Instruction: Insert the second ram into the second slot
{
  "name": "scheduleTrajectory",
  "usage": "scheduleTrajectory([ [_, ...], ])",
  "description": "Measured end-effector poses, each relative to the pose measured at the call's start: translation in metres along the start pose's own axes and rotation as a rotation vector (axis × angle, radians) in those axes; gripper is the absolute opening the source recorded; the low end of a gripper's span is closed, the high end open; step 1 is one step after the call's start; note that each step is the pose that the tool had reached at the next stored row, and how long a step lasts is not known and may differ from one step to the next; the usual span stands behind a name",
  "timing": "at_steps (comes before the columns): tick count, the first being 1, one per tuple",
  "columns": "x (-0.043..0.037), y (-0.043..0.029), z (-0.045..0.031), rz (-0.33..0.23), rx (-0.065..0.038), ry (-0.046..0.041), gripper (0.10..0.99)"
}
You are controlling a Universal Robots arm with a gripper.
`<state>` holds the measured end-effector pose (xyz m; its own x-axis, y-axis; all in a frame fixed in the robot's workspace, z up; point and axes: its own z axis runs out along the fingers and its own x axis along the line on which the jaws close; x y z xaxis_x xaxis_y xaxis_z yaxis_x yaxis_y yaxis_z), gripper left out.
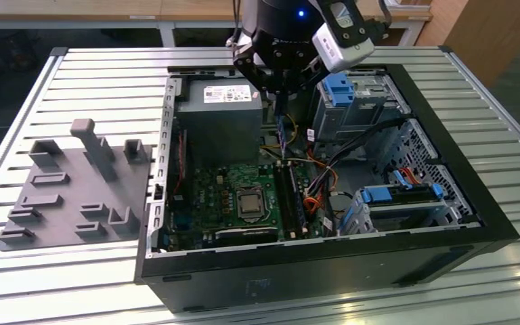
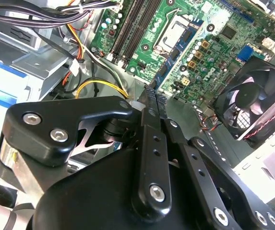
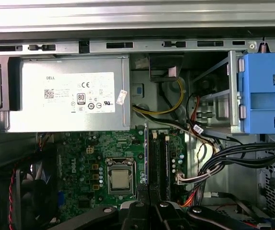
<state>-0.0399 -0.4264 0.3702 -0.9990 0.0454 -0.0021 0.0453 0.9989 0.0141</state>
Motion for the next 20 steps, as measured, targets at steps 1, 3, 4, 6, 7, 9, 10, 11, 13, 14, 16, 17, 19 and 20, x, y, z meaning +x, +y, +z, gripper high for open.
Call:
scheduleTrajectory([
  [1, 0.0, 0.0, 0.0002, 0.0, 0.0, 0.0, 0.118],
  [3, 0.0, 0.0, 0.0006, 0.0, 0.0, 0.0, 0.118],
  [4, 0.0, 0.0, 0.0008, 0.0, 0.0, 0.0, 0.118],
  [6, 0.0, 0.0, 0.0013, 0.0, 0.0, 0.0, 0.118],
  [7, 0.0, 0.0, 0.0016, 0.0, 0.0, 0.0, 0.118],
  [9, 0.0, 0.0, 0.0019, 0.0, 0.0, 0.0, 0.118],
  [10, 0.0, 0.0, 0.0021, 0.0, 0.0, 0.0, 0.118],
  [11, 0.0, 0.0, 0.0023, 0.0, 0.0, 0.0, 0.118],
  [13, 0.0, 0.0, 0.0039, 0.0, 0.0, 0.0, 0.118],
  [14, 0.0, -0.0001, 0.0041, 0.0, 0.0, 0.0, 0.118],
  [16, 0.0, -0.0001, 0.0044, 0.0, 0.0, 0.0, 0.118],
  [17, 0.0, -0.0001, 0.0047, 0.0, 0.0, 0.0, 0.118],
  [19, 0.0, -0.0001, 0.0051, 0.0, 0.0, 0.0, 0.118],
  [20, 0.0, -0.0001, 0.0055, 0.0, 0.0, 0.0, 0.118],
])
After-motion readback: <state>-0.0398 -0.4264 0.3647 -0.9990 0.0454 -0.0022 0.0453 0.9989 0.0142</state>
